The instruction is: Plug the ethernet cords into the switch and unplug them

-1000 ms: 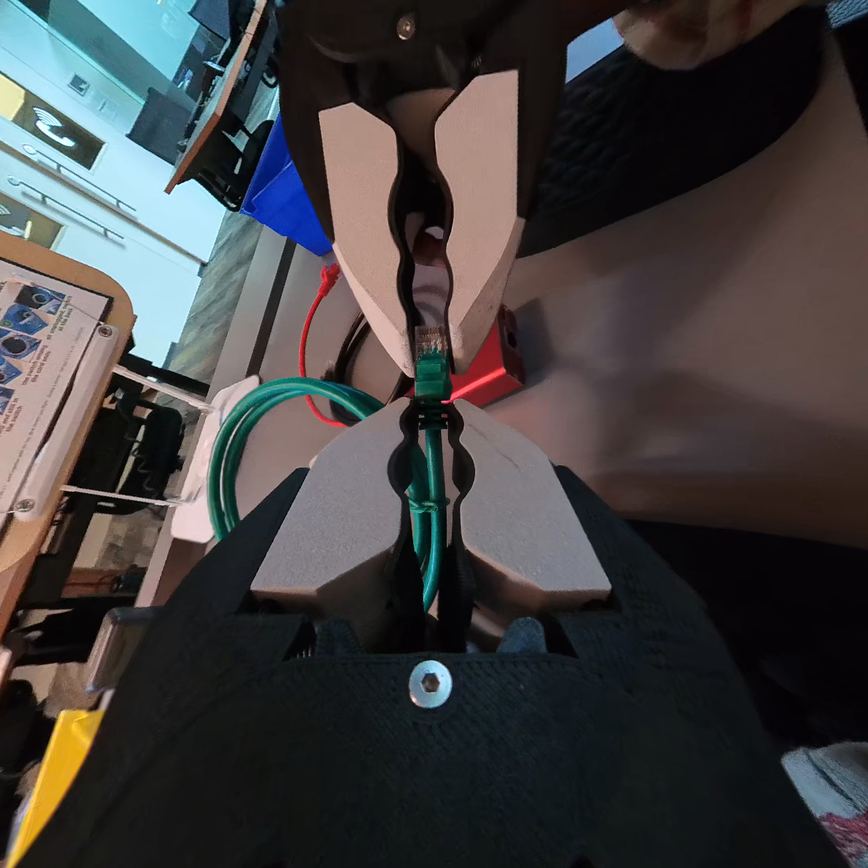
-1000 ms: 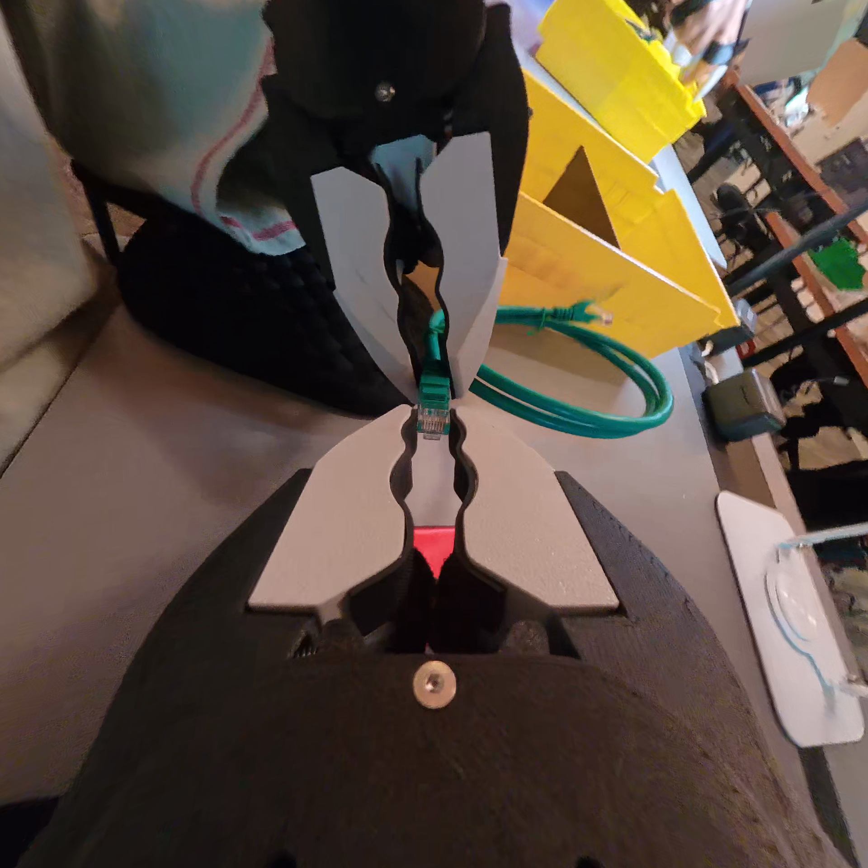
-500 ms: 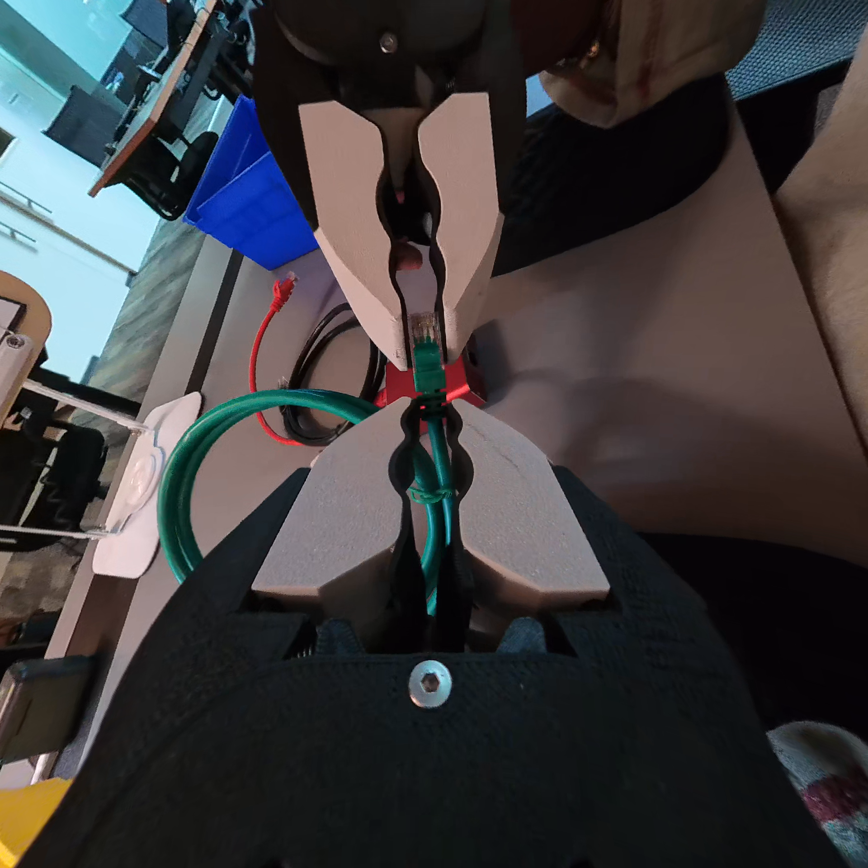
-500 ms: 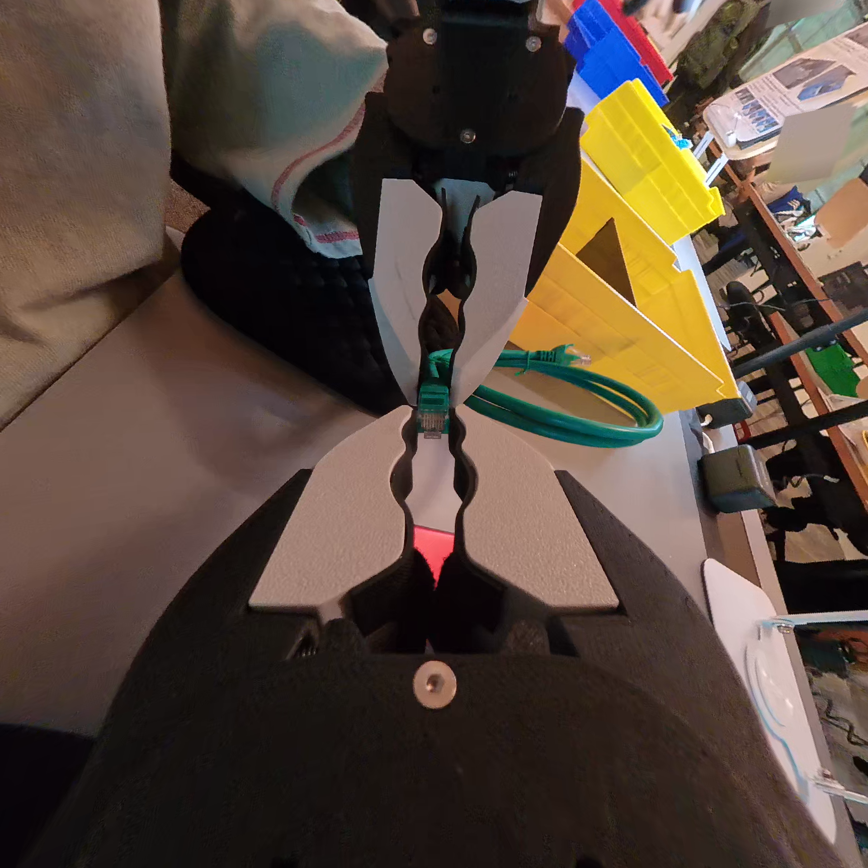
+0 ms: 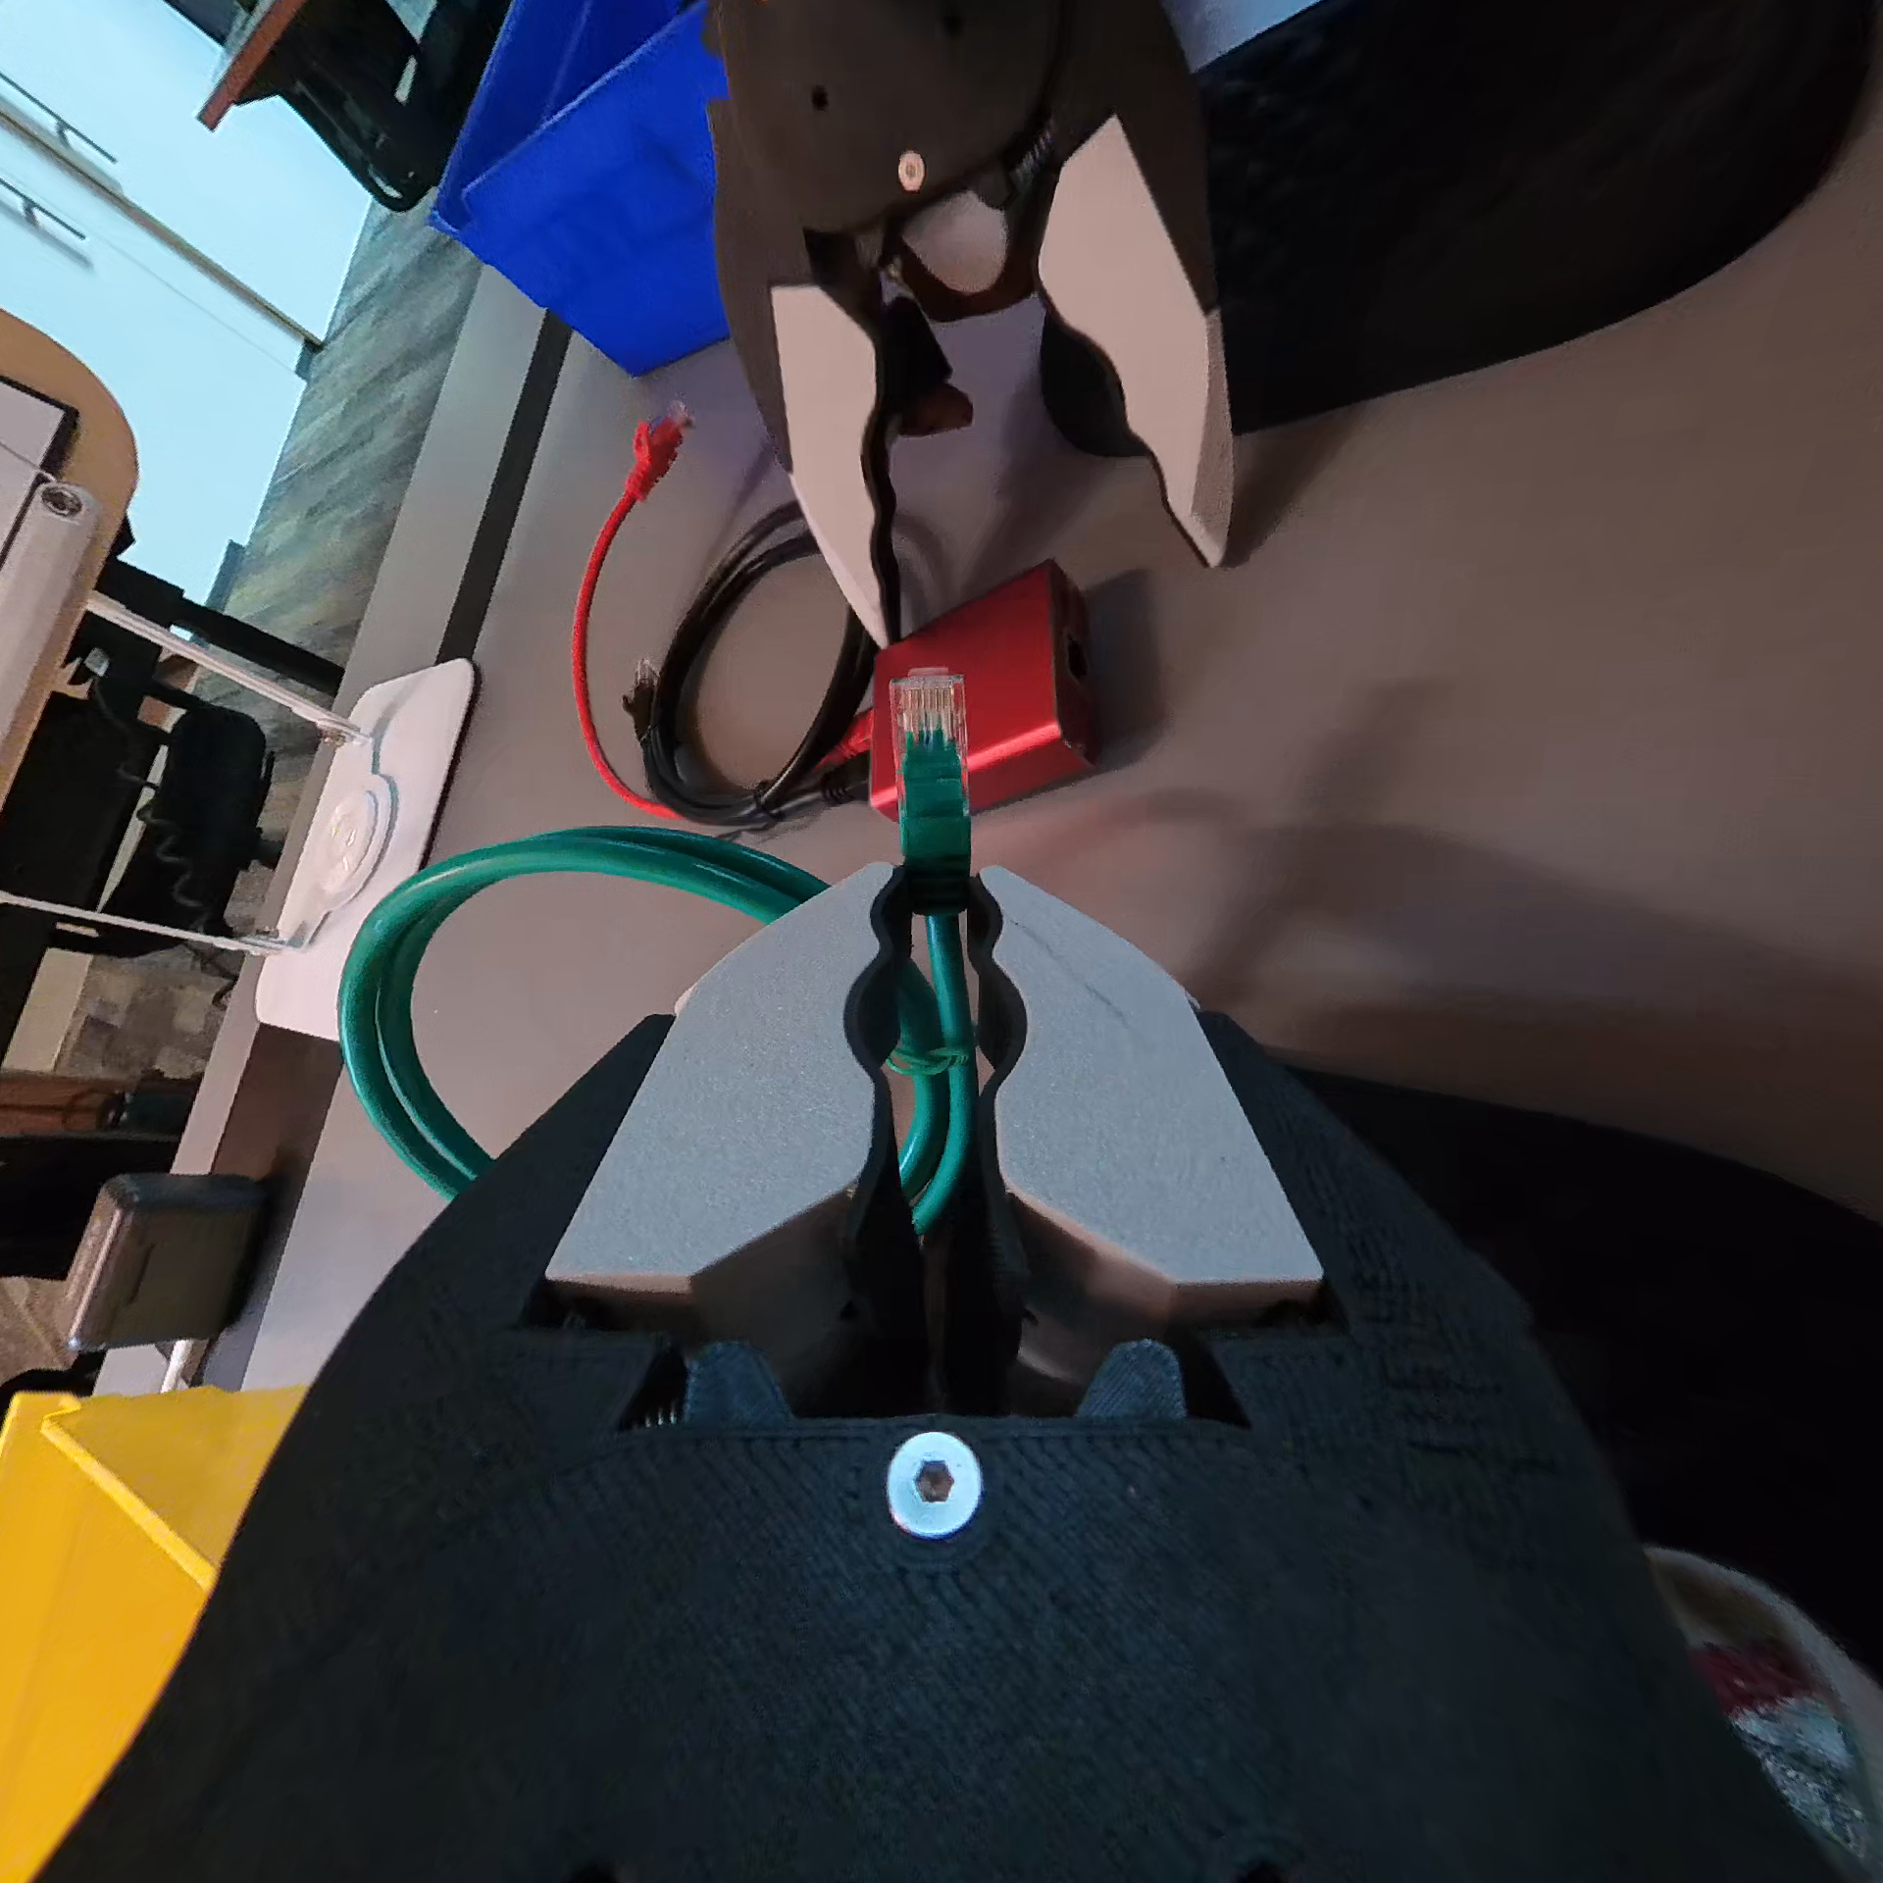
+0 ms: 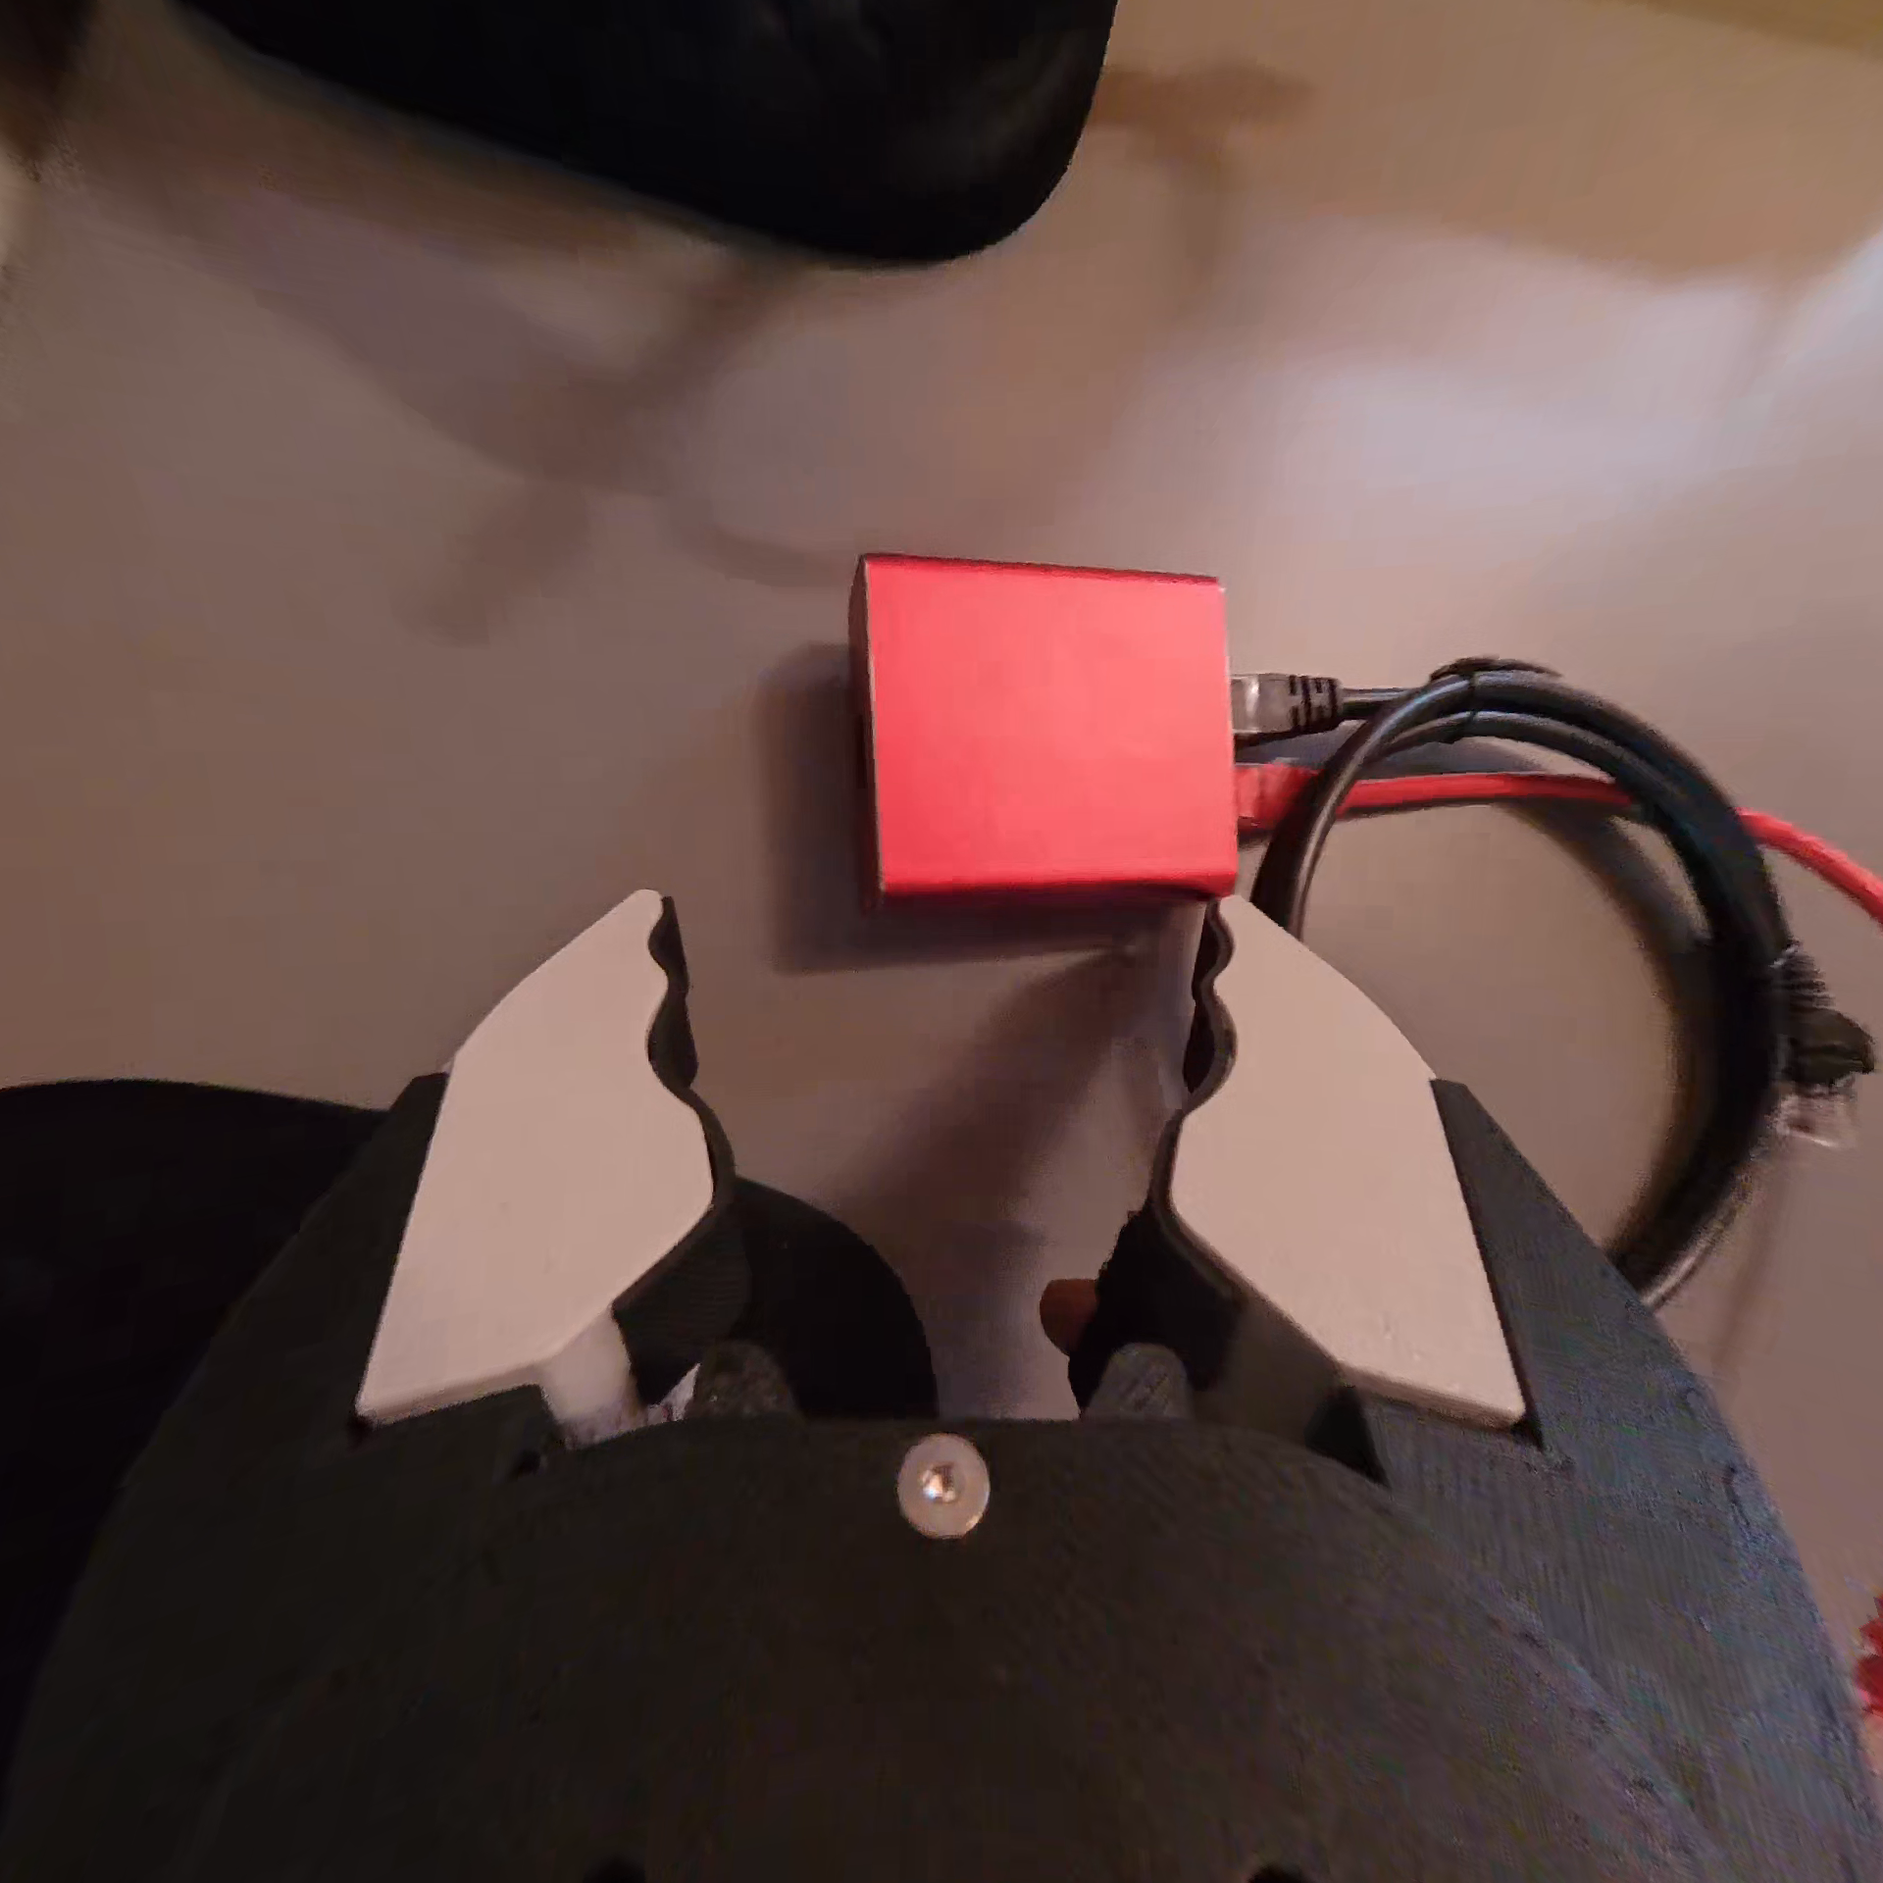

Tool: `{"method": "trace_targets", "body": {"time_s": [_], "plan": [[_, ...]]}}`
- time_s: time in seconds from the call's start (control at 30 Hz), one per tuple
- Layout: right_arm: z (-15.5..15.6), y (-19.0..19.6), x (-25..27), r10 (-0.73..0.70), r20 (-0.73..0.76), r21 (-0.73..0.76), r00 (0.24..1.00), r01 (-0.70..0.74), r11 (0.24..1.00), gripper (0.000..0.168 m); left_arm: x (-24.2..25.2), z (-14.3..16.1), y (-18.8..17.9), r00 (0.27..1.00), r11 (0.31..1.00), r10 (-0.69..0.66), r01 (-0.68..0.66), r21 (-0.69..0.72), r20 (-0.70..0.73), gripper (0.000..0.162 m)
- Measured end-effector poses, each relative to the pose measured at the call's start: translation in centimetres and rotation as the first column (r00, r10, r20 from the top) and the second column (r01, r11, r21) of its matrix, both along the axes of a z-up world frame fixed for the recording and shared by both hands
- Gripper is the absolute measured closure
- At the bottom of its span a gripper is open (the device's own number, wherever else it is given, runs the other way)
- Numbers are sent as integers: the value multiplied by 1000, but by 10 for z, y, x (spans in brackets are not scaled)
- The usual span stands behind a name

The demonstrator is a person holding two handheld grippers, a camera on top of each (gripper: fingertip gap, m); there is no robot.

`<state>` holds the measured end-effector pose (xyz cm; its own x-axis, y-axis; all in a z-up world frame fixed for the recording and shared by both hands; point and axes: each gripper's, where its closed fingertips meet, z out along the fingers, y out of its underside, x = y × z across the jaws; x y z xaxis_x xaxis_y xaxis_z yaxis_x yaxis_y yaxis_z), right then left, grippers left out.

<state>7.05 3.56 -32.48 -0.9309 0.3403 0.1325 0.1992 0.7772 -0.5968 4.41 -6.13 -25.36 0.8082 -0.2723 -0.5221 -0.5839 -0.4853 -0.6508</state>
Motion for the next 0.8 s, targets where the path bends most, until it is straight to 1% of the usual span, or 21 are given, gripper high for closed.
{"method": "trace_targets", "body": {"time_s": [0.03,0.1,0.17,0.2,0.27,0.33,0.4,0.43,0.47,0.57,0.7,0.77,0.8], "plan": [[-2,-2,0,-12,23,-1,1000,12,1000,73,-1,1,-1,1000,1000,5,-5,4,-1,152],[-7,-7,7,-14,85,-1,996,14,1000,81,-2,1,-2,1000,1000,16,-16,12,-3,151],[-8,-19,23,33,137,-13,990,-32,999,90,-3,1,-5,1000,1000,24,-24,8,-2,151],[-6,-24,28,58,144,-12,988,-57,998,91,-4,0,-6,1000,1000,27,-27,4,0,151],[5,-27,28,103,100,4,990,-103,995,92,-5,-1,-9,999,999,34,-34,-6,7,151],[23,-28,12,169,-48,24,984,-168,985,80,-6,-1,-11,999,999,45,-45,-12,4,151],[33,-30,0,342,-187,106,921,-327,939,56,-6,1,-12,999,999,50,-50,-3,8,151],[31,-28,-5,396,-182,176,900,-366,914,52,-5,2,-12,999,999,52,-52,5,13,151],[27,-27,-11,433,-146,231,889,-395,889,48,-5,4,-12,998,998,54,-54,12,20,151],[12,-32,-23,574,-56,348,817,-523,778,53,-4,6,-14,998,998,58,-58,25,27,152],[-4,-42,-36,681,74,409,728,-646,645,61,-4,6,-18,998,998,61,-62,30,35,151],[-6,-50,-37,699,111,371,707,-682,631,69,-4,7,-19,997,997,63,-64,32,43,151],[-8,-49,-34,693,155,353,704,-695,626,81,-5,6,-20,997,997,66,-67,31,46,151]]}}
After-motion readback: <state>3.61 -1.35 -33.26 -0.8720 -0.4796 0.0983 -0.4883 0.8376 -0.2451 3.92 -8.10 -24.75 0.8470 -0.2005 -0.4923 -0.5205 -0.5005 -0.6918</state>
